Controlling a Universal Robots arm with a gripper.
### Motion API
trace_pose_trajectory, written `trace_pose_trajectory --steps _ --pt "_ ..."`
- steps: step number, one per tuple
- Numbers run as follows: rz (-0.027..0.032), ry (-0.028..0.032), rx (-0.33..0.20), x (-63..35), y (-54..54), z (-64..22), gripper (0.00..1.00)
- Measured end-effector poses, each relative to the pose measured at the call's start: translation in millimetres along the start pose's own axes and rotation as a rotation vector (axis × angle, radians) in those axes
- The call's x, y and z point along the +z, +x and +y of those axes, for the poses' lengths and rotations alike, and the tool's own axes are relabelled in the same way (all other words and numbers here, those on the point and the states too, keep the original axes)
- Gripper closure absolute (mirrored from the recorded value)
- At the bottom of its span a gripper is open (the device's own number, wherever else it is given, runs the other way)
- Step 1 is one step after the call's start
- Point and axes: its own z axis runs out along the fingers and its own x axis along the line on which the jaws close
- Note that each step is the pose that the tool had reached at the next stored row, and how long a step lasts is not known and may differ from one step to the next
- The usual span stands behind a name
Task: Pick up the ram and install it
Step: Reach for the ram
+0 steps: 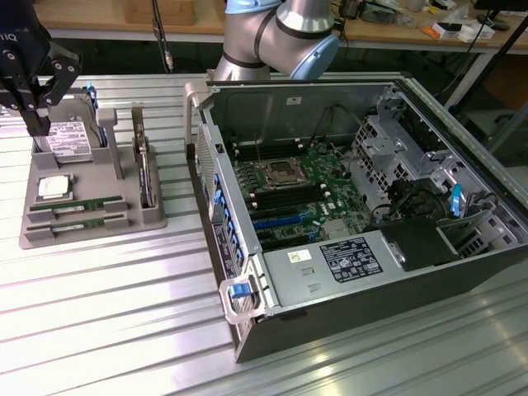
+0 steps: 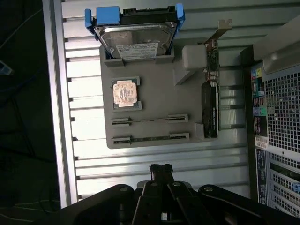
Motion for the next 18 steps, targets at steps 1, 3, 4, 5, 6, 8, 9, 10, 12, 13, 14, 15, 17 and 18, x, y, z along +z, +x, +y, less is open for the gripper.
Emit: trace_pose_trajectory --steps 1,3,4,5,6,8,9,10,12,13,14,15,17,18 --pt "0.0001 0.0001 0.000 -0.1 1.1 -0.1 0.89" --pt "0.0001 0.0001 0.000 -0.2 5.4 -0.4 0.89" --pt "0.0000 0.0000 0.000 -0.2 7.8 -0.6 0.89" --pt "0.0000 0.0000 0.000 -0.3 10.3 -0.8 0.89" --pt "0.0000 0.0000 0.000 -0.4 12.4 -0.9 0.89" --pt "0.0000 0.0000 0.000 -0.5 16.2 -1.2 0.89" --pt "0.0001 0.0001 0.000 -0.5 17.5 -1.3 0.89" --pt "0.0000 0.0001 0.000 -0.6 19.6 -1.5 0.89" --pt "0.0001 0.0001 0.000 -0.7 22.8 -1.7 0.89" --pt "0.0000 0.0000 0.000 -0.7 25.6 -1.9 0.89" --pt "0.0000 0.0000 0.000 -0.8 28.8 -2.2 0.89" --pt "0.0000 0.0001 0.000 -0.9 30.5 -2.3 0.89" --pt "0.0001 0.0001 0.000 -1.0 34.9 -2.6 0.89" --pt "0.0000 0.0000 0.000 -1.0 36.9 -2.8 0.89"
